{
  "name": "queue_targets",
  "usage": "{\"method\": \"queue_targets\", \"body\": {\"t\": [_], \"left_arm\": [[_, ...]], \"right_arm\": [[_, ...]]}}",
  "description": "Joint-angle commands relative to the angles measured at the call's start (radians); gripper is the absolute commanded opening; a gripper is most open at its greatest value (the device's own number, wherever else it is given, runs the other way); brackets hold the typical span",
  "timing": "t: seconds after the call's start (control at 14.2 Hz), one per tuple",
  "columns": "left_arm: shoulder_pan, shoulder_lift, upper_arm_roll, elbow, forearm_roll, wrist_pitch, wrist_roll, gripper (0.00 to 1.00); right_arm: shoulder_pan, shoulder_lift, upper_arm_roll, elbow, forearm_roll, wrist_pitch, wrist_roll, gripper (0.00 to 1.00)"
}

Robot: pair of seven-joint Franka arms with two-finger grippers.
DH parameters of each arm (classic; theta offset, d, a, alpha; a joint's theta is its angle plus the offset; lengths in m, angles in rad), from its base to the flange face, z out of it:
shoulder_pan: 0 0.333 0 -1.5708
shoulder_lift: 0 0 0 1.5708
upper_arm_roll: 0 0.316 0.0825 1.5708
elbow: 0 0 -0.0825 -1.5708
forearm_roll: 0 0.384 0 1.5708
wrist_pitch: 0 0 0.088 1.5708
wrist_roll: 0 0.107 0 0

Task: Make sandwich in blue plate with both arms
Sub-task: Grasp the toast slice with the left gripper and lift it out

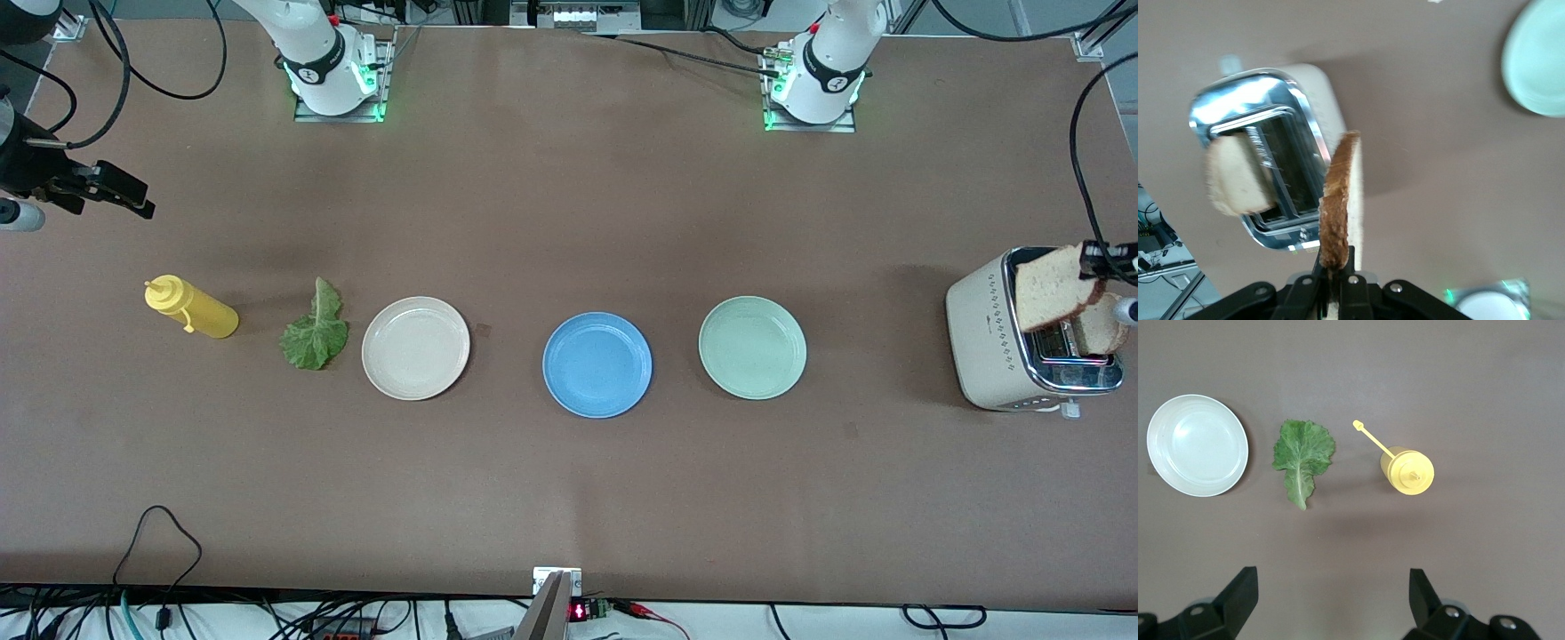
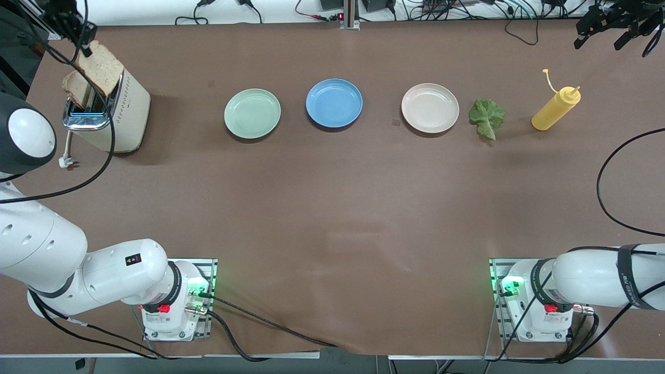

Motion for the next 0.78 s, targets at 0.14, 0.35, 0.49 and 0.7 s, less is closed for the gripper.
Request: {"method": "queue_targets", "body": {"t": [0.14, 0.35, 0.49, 0.7], "left_arm": [[0.001, 0.075, -0.235, 0.029, -0.062, -0.103, -0.132, 0.01], [-0.033, 0.167, -0.253, 0.027, -0.317, -0.049, -0.264, 0.01], [-0.067, 0.211, -0.253, 0.009, -0.43, 0.035, -0.275, 0.01], [-0.075, 0.252, -0.253, -0.078, -0.698, 0.208, -0.274, 0.01]], "right_arm": [[-0.005, -0.005, 0.002, -0.003, -0.009, 0.002, -0.009, 1.0], [-0.007, -0.005, 0.002, -0.003, -0.011, -0.003, -0.012, 1.0], [-0.007, -0.005, 0.002, -0.003, -0.011, -0.003, -0.011, 1.0], [-0.007, -0.005, 0.002, -0.003, -0.011, -0.003, -0.009, 1.0]]}}
